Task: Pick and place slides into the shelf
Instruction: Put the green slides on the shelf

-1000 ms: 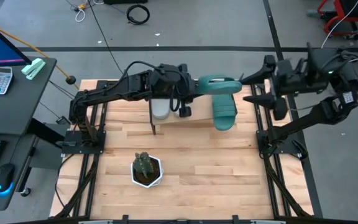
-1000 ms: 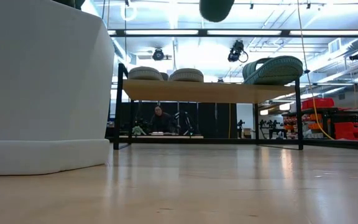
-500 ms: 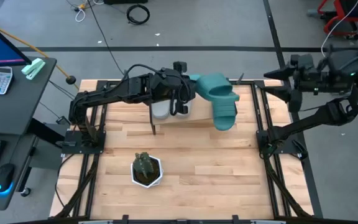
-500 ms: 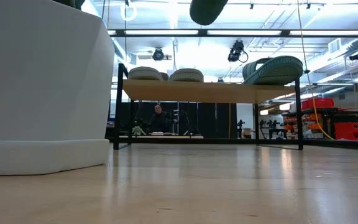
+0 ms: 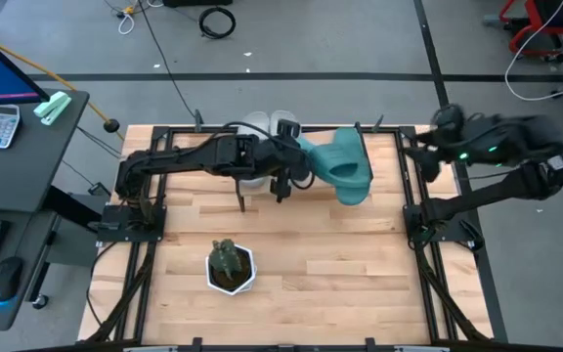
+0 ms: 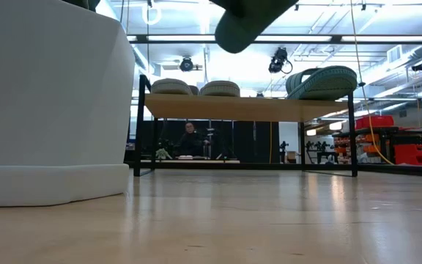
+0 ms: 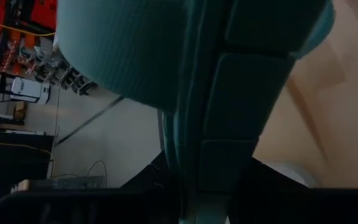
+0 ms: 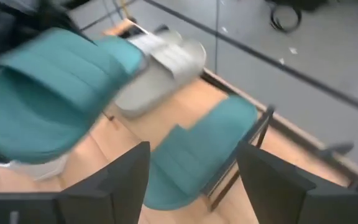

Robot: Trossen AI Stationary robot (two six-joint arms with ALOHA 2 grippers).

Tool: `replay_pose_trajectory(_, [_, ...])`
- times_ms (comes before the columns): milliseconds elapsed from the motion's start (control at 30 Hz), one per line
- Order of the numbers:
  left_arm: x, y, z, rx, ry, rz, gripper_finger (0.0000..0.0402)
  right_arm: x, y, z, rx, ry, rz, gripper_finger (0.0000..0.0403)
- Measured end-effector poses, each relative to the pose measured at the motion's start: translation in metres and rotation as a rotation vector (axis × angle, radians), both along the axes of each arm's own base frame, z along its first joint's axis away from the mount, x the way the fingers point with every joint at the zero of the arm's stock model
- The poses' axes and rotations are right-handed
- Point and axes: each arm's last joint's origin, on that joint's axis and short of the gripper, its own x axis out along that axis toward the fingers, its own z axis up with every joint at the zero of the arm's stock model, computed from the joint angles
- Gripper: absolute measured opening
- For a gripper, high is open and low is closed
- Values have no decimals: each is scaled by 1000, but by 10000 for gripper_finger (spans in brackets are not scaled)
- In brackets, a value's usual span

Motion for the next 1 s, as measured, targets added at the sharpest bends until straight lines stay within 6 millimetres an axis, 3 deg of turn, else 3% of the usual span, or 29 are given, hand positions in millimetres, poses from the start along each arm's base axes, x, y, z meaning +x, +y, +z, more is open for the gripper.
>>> replay_pose_trajectory(233, [-12, -11, 17, 17, -48, -24, 86, 16, 3, -69, 162, -198, -16, 213])
replay_pose_trajectory(400, [-33, -11, 37, 7, -96, -24, 86, 24, 4, -101, 263, -408, -5, 187])
replay_pose_trajectory(567, [-60, -9, 64, -104, -217, -65, 86, 24, 4, -106, 316, -622, -1, 176])
replay_pose_trajectory(667, [-72, -8, 74, -146, -261, -86, 86, 26, 4, -106, 326, -665, -14, 174])
replay_pose_trajectory(900, [-87, -12, 91, -226, -356, -188, 86, 35, 4, -103, 370, -708, -53, 174])
replay_pose_trajectory(1000, [-88, -14, 84, -269, -438, -249, 86, 42, 4, -102, 388, -727, -69, 174])
